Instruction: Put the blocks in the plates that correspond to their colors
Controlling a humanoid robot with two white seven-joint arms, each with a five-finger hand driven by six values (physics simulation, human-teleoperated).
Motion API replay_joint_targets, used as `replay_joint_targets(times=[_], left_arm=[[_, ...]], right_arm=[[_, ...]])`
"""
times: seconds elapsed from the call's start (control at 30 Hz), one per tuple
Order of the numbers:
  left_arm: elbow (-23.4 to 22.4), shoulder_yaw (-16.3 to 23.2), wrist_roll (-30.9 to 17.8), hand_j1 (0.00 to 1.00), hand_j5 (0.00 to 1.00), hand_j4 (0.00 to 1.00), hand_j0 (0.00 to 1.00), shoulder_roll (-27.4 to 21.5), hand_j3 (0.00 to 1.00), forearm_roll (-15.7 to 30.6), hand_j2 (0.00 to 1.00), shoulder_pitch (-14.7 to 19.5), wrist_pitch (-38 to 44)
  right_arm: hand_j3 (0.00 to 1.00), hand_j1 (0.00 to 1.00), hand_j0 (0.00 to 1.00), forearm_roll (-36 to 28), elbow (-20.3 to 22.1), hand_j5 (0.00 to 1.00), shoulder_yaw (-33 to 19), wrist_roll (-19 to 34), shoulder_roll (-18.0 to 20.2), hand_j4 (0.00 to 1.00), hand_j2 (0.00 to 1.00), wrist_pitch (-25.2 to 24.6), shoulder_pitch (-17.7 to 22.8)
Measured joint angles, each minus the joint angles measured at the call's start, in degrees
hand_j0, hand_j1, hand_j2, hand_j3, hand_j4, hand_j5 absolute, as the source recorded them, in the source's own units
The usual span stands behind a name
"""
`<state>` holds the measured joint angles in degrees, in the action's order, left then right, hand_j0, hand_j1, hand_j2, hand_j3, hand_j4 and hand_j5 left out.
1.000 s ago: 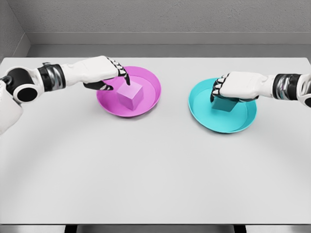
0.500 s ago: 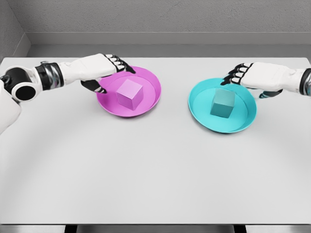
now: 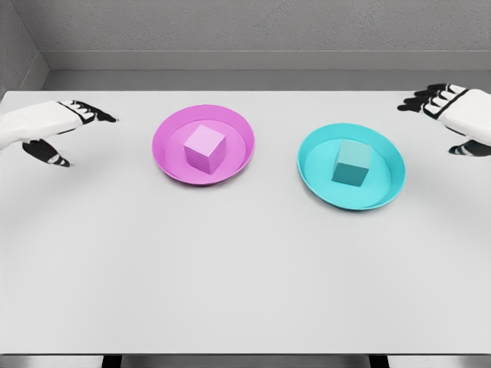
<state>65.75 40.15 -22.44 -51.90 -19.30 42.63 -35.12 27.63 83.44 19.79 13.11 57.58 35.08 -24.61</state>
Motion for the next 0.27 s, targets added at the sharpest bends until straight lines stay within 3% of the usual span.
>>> replay_joint_targets(times=[0.27], left_arm=[[-0.92, -0.78, 0.0, 1.0, 1.0, 1.0, 1.0, -3.47, 1.0, 1.2, 1.0, 0.0, 0.01]], right_arm=[[1.0, 1.0, 1.0, -0.29, 0.3, 1.0, -1.74, -0.41, -0.08, 1.0, 1.0, -0.02, 0.18]])
